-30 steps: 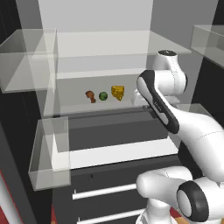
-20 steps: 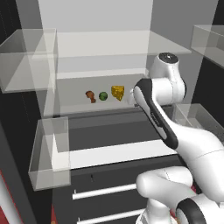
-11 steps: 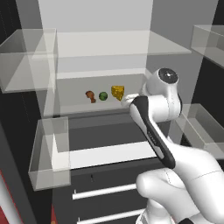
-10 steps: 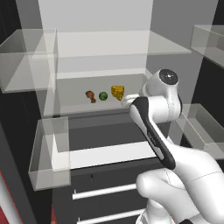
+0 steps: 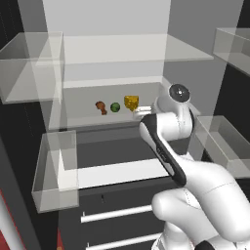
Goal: Take the cheese, chicken drumstick, and avocado from the fridge and place them on the plate on the dining counter to create an appetizer plate.
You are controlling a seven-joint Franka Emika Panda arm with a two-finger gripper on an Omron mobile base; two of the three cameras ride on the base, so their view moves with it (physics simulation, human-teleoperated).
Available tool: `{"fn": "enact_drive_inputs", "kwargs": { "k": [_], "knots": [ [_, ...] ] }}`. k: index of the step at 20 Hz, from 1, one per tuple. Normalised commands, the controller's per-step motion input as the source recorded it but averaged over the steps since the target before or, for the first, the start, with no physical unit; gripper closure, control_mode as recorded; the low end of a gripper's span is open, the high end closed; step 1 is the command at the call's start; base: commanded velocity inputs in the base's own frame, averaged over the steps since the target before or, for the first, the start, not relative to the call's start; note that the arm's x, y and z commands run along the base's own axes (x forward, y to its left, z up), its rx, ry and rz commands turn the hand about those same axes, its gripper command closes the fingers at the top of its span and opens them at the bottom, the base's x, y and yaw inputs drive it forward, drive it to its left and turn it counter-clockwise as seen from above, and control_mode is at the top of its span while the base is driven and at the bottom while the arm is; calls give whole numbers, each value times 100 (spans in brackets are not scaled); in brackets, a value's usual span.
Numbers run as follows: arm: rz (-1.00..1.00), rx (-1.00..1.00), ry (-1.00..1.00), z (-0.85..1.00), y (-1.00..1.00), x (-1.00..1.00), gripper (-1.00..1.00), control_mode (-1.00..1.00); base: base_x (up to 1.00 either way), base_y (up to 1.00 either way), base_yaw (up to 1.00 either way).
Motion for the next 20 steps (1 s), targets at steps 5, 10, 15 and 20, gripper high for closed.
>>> {"fn": "enact_drive_inputs", "kwargs": {
  "k": [5,10,15,20],
  "knots": [
    [-5,0,0,-3,6,61,-100,-100,0,0,0],
    [0,0,0,-16,9,63,-100,-100,0,0,0],
    [0,0,0,-25,5,62,-100,-100,0,0,0],
    [0,0,0,-15,2,56,-100,-100,0,0,0]
  ]
}}
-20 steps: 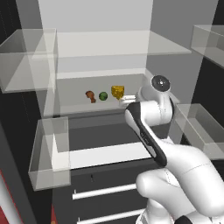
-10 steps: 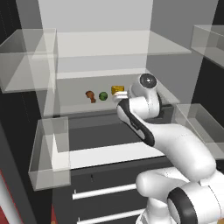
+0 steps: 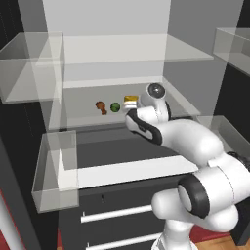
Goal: Take the cheese, chicken drumstick, and avocado from the fridge and place them on the plate on the dining counter to create an appetizer plate.
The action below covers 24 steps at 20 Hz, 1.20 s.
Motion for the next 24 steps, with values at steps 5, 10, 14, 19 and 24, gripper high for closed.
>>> {"fn": "enact_drive_inputs", "kwargs": {
  "k": [5,10,14,19,24],
  "knots": [
    [0,0,0,-10,2,54,-100,-100,0,0,0],
    [0,0,0,-8,2,51,-100,-100,0,0,0],
    [0,0,0,-16,9,44,-100,-100,0,0,0],
    [0,0,0,-21,10,39,-100,-100,0,0,0],
    [-2,0,0,-28,1,18,100,-100,0,0,0]
  ]
}}
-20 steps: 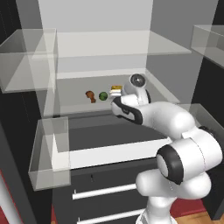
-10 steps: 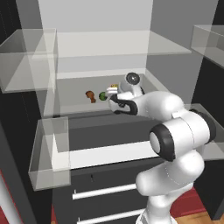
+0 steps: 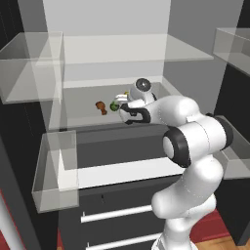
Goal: Take the cheese, chicken drumstick, and avocado from the fridge and place them on the plate on the dining counter to create an appetizer plate.
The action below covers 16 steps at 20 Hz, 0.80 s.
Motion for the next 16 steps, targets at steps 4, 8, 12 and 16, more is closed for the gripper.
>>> {"fn": "enact_drive_inputs", "kwargs": {
  "k": [4,8,12,16],
  "knots": [
    [-6,0,0,-28,-9,0,100,-100,0,0,0],
    [-10,0,0,-32,-29,-3,100,-100,0,0,0],
    [-5,0,0,-27,-23,-53,100,-100,0,0,0],
    [0,0,0,-7,19,-93,100,-100,0,0,0]
  ]
}}
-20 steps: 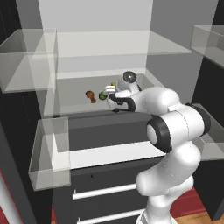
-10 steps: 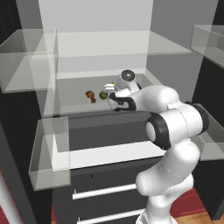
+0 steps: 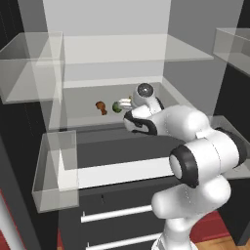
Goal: Take the cheese, chicken drumstick, and avocado from the fridge and place them on the plate on the dining counter to create an appetizer plate.
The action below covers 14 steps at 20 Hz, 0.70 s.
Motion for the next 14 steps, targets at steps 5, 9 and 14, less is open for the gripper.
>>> {"fn": "enact_drive_inputs", "kwargs": {
  "k": [5,9,14],
  "knots": [
    [0,3,-7,2,12,-99,100,-100,0,0,0],
    [0,10,-13,14,0,-100,100,-100,0,0,0],
    [1,16,-13,33,0,-100,100,-100,0,0,0]
  ]
}}
